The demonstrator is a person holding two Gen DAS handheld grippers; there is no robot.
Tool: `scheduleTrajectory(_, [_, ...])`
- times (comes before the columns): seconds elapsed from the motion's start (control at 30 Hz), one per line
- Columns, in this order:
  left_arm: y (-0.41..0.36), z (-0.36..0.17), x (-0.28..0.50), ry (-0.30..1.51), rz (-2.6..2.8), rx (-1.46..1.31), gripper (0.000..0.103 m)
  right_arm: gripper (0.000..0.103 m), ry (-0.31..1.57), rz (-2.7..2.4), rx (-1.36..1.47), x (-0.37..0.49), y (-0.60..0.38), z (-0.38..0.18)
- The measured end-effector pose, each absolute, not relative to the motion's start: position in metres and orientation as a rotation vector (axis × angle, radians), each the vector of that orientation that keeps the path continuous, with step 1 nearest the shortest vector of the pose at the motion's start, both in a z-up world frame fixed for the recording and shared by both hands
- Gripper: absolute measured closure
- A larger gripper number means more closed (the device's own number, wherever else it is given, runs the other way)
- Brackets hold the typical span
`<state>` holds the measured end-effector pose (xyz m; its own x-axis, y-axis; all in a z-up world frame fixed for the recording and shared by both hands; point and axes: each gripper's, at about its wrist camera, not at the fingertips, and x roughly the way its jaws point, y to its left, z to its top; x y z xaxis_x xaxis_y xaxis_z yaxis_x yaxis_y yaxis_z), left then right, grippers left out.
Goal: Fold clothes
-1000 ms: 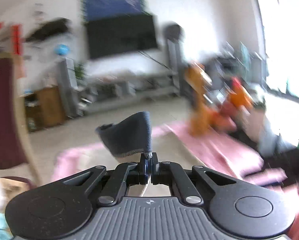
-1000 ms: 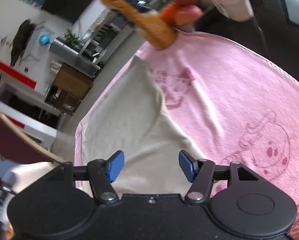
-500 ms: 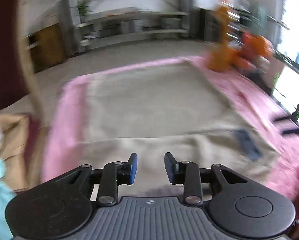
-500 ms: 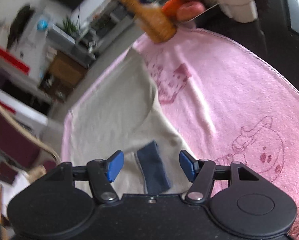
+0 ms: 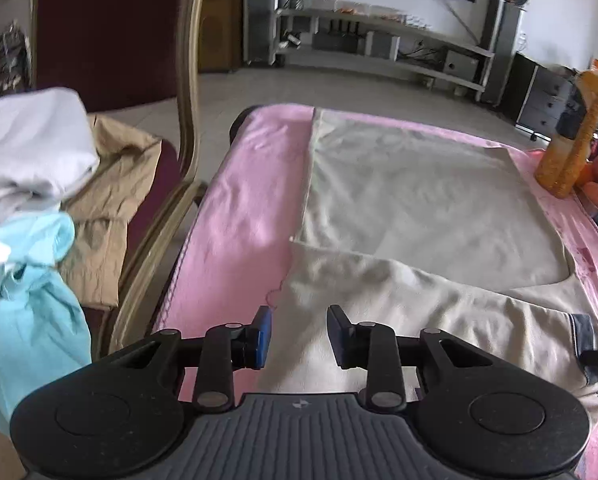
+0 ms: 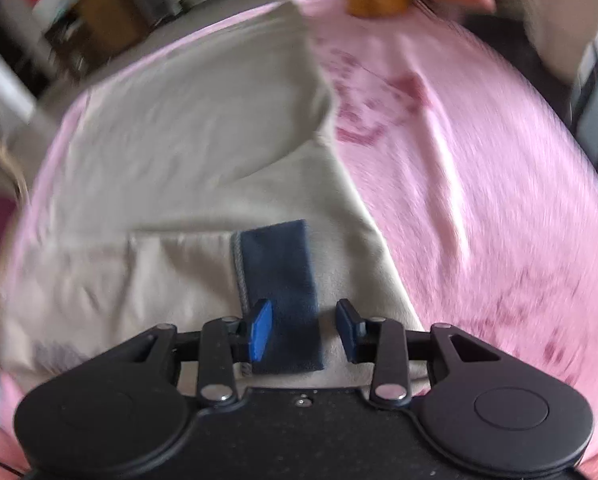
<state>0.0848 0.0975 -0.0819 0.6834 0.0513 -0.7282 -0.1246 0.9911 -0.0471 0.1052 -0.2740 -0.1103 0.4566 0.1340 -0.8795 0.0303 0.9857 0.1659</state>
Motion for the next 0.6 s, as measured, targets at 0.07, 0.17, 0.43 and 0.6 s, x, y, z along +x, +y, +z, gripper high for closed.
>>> scheduleTrajectory(0.07, [0.101, -0.082, 0.082, 0.810, 0.122, -0.095, 0.072, 0.097, 1.062, 0.081, 0.064, 0.099, -0.258, -0.109])
scheduleTrajectory(0.17, [0.106, -0.080, 0.079, 0.795, 0.150, -0.096, 0.072, 0.098, 0.985, 0.088, 0.051, 0.088, -0.255, -0.098])
scheduleTrajectory(0.43, [0.110, -0.084, 0.077, 0.831, 0.154, -0.093, 0.072, 0.098, 0.881, 0.041, 0.179, 0.080, -0.292, -0.073])
scheduleTrajectory(0.6, [0.097, -0.098, 0.085, 0.907, 0.138, -0.022, 0.073, 0.098, 0.964, 0.014, 0.167, 0.089, -0.289, -0.092])
